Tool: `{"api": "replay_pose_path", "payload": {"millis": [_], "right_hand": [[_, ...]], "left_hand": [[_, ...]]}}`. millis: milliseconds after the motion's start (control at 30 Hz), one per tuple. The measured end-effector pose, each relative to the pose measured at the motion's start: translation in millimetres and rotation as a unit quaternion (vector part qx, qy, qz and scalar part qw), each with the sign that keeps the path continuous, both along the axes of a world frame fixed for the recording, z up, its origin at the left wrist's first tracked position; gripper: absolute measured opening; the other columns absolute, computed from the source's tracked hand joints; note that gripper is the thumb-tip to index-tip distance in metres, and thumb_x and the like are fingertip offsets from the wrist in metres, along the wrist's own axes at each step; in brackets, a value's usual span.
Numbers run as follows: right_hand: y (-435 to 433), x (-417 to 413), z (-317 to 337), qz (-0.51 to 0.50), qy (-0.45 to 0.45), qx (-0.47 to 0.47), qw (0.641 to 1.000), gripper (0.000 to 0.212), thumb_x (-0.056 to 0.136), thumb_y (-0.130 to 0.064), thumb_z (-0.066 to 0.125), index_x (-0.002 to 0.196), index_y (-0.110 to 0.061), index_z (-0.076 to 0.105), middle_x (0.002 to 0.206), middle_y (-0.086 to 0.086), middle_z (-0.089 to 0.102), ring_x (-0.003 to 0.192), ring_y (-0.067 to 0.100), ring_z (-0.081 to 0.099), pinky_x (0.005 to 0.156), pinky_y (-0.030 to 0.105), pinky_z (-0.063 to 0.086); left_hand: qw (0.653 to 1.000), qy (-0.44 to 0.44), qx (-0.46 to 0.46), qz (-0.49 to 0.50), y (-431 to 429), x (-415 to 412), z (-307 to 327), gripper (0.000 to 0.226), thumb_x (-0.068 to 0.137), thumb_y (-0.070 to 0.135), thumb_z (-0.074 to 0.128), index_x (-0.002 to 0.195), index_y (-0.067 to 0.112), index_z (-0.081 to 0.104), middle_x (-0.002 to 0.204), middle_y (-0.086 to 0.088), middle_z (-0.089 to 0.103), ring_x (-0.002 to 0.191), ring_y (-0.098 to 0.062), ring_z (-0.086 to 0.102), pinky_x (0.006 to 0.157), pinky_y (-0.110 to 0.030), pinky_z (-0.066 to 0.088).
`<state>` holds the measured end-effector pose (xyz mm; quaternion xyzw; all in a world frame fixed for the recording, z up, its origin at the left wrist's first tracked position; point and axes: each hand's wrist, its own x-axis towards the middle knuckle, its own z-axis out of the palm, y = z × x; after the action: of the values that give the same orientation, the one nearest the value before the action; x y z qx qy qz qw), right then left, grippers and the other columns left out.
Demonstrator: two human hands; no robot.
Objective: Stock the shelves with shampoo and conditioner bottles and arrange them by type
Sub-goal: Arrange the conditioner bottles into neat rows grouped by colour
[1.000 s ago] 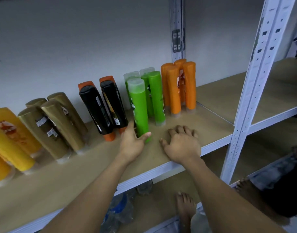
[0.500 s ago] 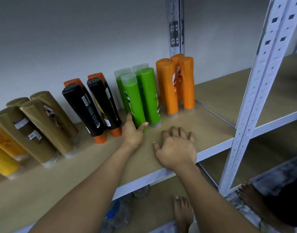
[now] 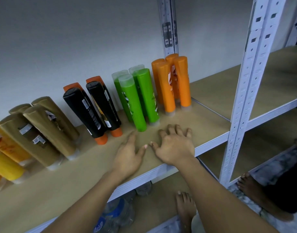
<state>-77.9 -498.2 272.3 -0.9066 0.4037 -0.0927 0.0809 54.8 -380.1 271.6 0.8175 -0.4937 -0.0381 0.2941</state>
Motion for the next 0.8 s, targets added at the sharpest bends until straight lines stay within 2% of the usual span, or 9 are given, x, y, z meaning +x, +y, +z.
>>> {"api": "replay_pose_path", "payload": {"millis": [33, 100, 233, 333, 400, 467, 567, 667, 800], "right_hand": [[0, 0, 1, 0.004, 0.007, 0.005, 1.0, 0.072, 0.093, -0.072, 0.025, 0.148, -0.028, 0.041, 0.161, 0.01, 0.028, 0.151, 0.034, 0.015, 0.116, 0.065, 0.007], [1, 1, 3, 0.016, 0.016, 0.019, 1.0, 0.072, 0.095, -0.07, 0.026, 0.152, -0.027, 0.037, 0.164, 0.01, 0.023, 0.153, 0.033, 0.011, 0.117, 0.066, 0.005], [11, 6, 6, 0.058, 0.016, 0.043, 0.997, 0.072, 0.097, -0.068, 0.031, 0.153, -0.024, 0.036, 0.165, 0.011, 0.021, 0.154, 0.03, 0.01, 0.12, 0.064, 0.005], [25, 19, 9, 0.096, 0.004, 0.051, 0.994, 0.071, 0.096, -0.068, 0.037, 0.151, -0.024, 0.039, 0.163, 0.01, 0.026, 0.153, 0.029, 0.016, 0.121, 0.058, 0.013], [38, 31, 13, 0.129, -0.004, 0.054, 0.99, 0.07, 0.096, -0.067, 0.04, 0.15, -0.024, 0.04, 0.162, 0.01, 0.029, 0.151, 0.029, 0.021, 0.12, 0.054, 0.017], [54, 43, 18, 0.162, -0.004, 0.062, 0.985, 0.07, 0.096, -0.066, 0.042, 0.152, -0.024, 0.038, 0.163, 0.009, 0.028, 0.15, 0.029, 0.023, 0.121, 0.052, 0.019], [80, 63, 23, 0.21, -0.013, 0.068, 0.975, 0.07, 0.096, -0.063, 0.047, 0.154, -0.024, 0.037, 0.16, 0.008, 0.032, 0.147, 0.028, 0.027, 0.121, 0.047, 0.022], [106, 89, 23, 0.247, -0.024, 0.055, 0.967, 0.07, 0.095, -0.062, 0.05, 0.152, -0.022, 0.04, 0.157, 0.007, 0.038, 0.146, 0.026, 0.032, 0.119, 0.044, 0.027], [139, 121, 23, 0.276, -0.022, 0.052, 0.959, 0.069, 0.096, -0.059, 0.05, 0.152, -0.021, 0.04, 0.156, 0.008, 0.04, 0.144, 0.026, 0.034, 0.118, 0.043, 0.029]], "left_hand": [[0.999, -0.022, 0.022, -0.016, 20, 0, -1, 0.066, 0.099, 0.047, 0.055, 0.156, 0.021, 0.033, 0.158, 0.007, 0.037, 0.144, -0.013, 0.036, 0.114, -0.021, 0.026], [0.997, -0.043, 0.053, -0.041, 62, 8, 0, 0.066, 0.097, 0.06, 0.047, 0.153, 0.027, 0.039, 0.161, 0.014, 0.031, 0.148, -0.004, 0.027, 0.119, -0.019, 0.016], [0.995, -0.058, 0.074, -0.018, 141, 46, 1, 0.073, 0.088, 0.076, 0.037, 0.145, 0.033, 0.051, 0.154, 0.021, 0.039, 0.143, 0.002, 0.035, 0.119, -0.025, 0.023], [0.996, -0.053, 0.062, 0.032, 183, 72, 4, 0.062, 0.091, 0.067, 0.048, 0.137, 0.027, 0.06, 0.148, 0.014, 0.049, 0.137, -0.006, 0.046, 0.116, -0.028, 0.03], [0.994, -0.053, 0.065, 0.067, 206, 83, 4, 0.052, 0.094, 0.054, 0.055, 0.136, 0.024, 0.061, 0.147, 0.011, 0.051, 0.136, -0.01, 0.047, 0.115, -0.027, 0.029], [0.992, -0.056, 0.063, 0.092, 222, 90, 2, 0.052, 0.092, 0.049, 0.056, 0.137, 0.022, 0.061, 0.147, 0.006, 0.052, 0.137, -0.013, 0.047, 0.115, -0.029, 0.029], [0.989, -0.063, 0.059, 0.121, 227, 92, -5, 0.056, 0.098, 0.056, 0.048, 0.136, 0.016, 0.061, 0.145, -0.001, 0.056, 0.135, -0.019, 0.05, 0.115, -0.034, 0.033], [0.984, -0.095, 0.069, 0.135, 222, 89, -13, 0.067, 0.094, 0.057, 0.029, 0.136, 0.015, 0.06, 0.145, -0.003, 0.056, 0.136, -0.019, 0.049, 0.115, -0.041, 0.035], [0.985, -0.073, 0.082, 0.136, 226, 92, -10, 0.065, 0.095, 0.056, 0.028, 0.142, 0.019, 0.053, 0.15, 0.001, 0.049, 0.14, -0.018, 0.043, 0.118, -0.04, 0.031]]}}
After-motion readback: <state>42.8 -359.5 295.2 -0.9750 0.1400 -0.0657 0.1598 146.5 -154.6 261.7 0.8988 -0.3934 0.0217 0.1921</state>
